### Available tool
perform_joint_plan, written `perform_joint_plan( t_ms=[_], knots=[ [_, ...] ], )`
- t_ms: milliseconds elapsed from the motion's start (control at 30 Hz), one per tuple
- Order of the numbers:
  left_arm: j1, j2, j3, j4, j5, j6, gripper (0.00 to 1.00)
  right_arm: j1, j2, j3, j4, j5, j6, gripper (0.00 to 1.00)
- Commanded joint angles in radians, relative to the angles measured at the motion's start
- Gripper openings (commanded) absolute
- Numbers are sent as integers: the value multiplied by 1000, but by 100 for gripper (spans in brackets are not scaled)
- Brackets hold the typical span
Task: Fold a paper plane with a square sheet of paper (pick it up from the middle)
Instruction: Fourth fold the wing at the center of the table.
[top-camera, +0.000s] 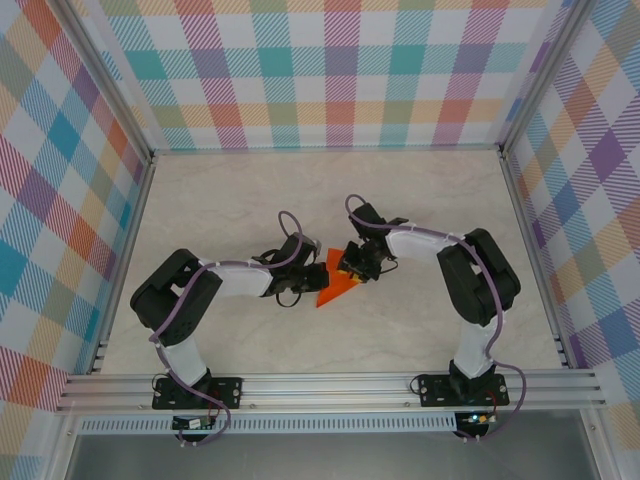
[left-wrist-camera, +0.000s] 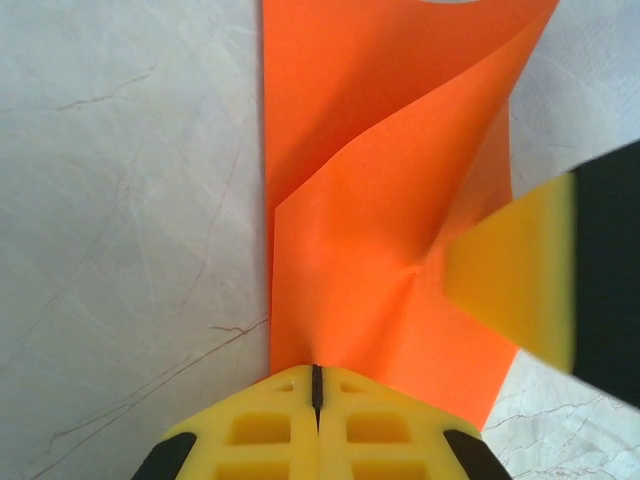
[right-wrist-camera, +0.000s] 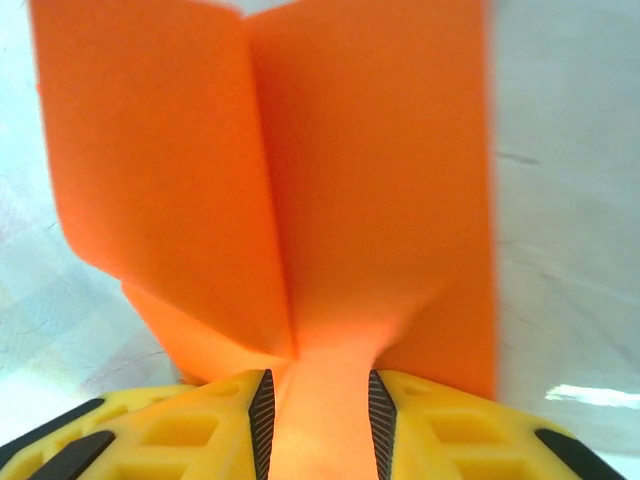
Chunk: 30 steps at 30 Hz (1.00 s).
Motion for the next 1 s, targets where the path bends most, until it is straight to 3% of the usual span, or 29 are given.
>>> perform_joint_plan(
  t_ms=[0, 100, 267, 467, 733, 967],
  knots=[
    [9, 31, -4, -122, 1, 27, 0, -6, -108, 4, -33, 36, -70, 34],
    [8, 37, 0, -126, 3, 29, 0, -6, -126, -9, 11, -13, -129, 32],
    [8, 44, 7, -143, 3, 39, 0, -6, -82, -43, 117, -114, -216, 16],
    [8, 47, 8, -158, 1, 39, 0, -6, -4, -21, 168, -171, -269, 7],
    [8, 45, 12, -186, -9, 46, 0, -6, 63, -39, 223, -210, -319, 2],
    [8, 47, 23, -244, -20, 54, 0, -28, 74, -77, 237, -141, -357, 1]
  ],
)
